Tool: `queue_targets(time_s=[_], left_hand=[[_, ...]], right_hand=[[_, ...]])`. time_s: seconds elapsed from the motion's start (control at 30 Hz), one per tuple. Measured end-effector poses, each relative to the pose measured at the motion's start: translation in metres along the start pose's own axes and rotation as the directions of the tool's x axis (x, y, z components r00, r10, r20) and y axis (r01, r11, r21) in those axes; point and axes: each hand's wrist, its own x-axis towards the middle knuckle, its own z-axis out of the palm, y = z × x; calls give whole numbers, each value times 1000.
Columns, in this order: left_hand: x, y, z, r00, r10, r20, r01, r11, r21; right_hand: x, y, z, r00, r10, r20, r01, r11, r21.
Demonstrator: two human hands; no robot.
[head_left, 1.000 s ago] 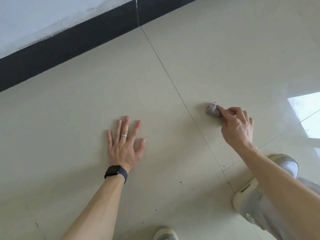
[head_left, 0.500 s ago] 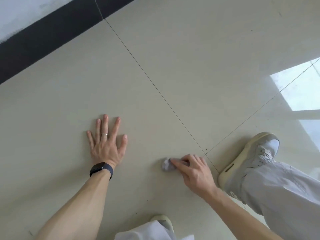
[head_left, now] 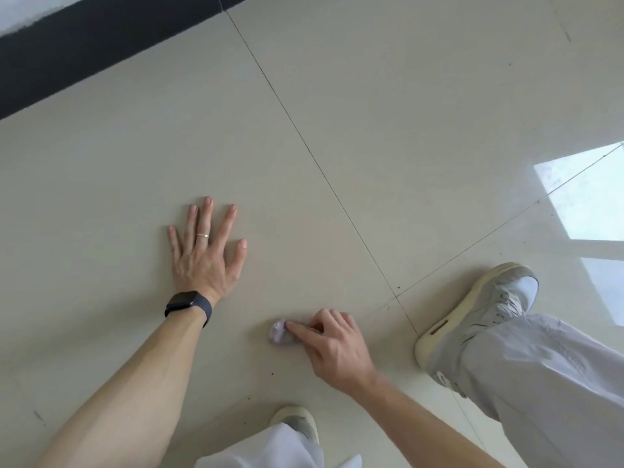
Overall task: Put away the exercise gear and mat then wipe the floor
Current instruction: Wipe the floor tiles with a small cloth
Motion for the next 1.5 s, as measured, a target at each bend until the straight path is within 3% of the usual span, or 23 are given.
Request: queue_targets(time_s=[0.07, 0.13, 0.2, 0.27, 0.33, 0.37, 0.43, 0.47, 0.5, 0.57, 0.63, 0.67, 0.73, 0.8, 0.87, 1.0, 1.1, 1.17, 1.23, 1.27, 1.33, 1.4, 1.5], left_hand=[[3, 2, -3, 999, 17, 37, -15, 999, -45], [-3, -3, -12, 999, -1, 49, 5, 996, -93], [-24, -15, -20, 990, -142, 9, 142, 984, -112], [-54, -30, -25, 950, -312, -3, 310, 945, -107], [-82, -44, -30, 892, -447, 70, 452, 887, -92], [-93, -51, -32, 854, -500, 142, 514, 853, -86], [-115, -62, -37, 786, -552, 279, 584, 811, -40], [-124, -68, -39, 765, -557, 323, 592, 806, -12], [-131, -74, -43, 751, -559, 351, 596, 803, 1], [-139, -85, -52, 730, -566, 382, 613, 790, -2], [-141, -94, -62, 711, -574, 406, 627, 779, 1], [-141, -98, -65, 698, -576, 425, 638, 770, -3], [-136, -100, -67, 670, -577, 467, 663, 748, -27], [-129, -99, -65, 642, -578, 504, 689, 723, -48], [-127, -97, -61, 632, -588, 505, 705, 707, -58], [-131, -97, -55, 635, -597, 490, 711, 700, -68], [-129, -98, -54, 623, -603, 497, 720, 691, -64], [-128, -98, -56, 618, -595, 514, 720, 691, -66], [-125, -99, -60, 617, -572, 540, 709, 702, -66], [-124, -99, -62, 615, -566, 549, 707, 705, -65], [-125, -100, -66, 599, -570, 562, 710, 703, -44], [-123, -101, -71, 578, -560, 594, 707, 707, -21], [-122, -104, -68, 576, -555, 599, 699, 715, -10]], right_hand=[[35, 31, -17, 996, 41, -82, -45, 998, -52], [75, 64, -36, 929, 291, -229, -306, 952, -33], [100, 70, -37, 798, 514, -315, -527, 848, 50], [99, 40, -19, 796, 516, -316, -528, 847, 55], [72, -7, 3, 974, 181, -135, -183, 983, -9], [52, -26, 15, 993, -104, 54, 106, 994, -27], [33, -39, 28, 732, -559, 389, 605, 796, 5], [44, -36, 27, 613, -650, 449, 718, 696, 27], [64, -32, 24, 574, -681, 455, 759, 651, 17], [118, -23, 12, 697, -611, 375, 687, 719, -107], [174, -10, -10, 926, -294, 236, 349, 907, -237], [193, -5, -22, 983, -79, 164, 120, 960, -255], [206, -3, -31, 978, 201, 53, -177, 939, -294], [190, -17, -20, 990, 138, 36, -117, 928, -353], [151, -35, 3, 989, -96, 117, 128, 941, -312], [66, -62, 33, 740, -514, 434, 613, 781, -120], [80, -60, 34, 623, -628, 467, 740, 666, -92], [118, -54, 26, 751, -540, 381, 629, 761, -160], [161, -51, 7, 946, -228, 229, 288, 916, -280], [181, -50, -6, 983, -12, 185, 70, 947, -314], [209, -49, -25, 927, 333, 175, -264, 907, -327], [212, -53, -30, 880, 396, 261, -276, 875, -397], [194, -72, -14, 933, 111, 343, 30, 924, -382]])
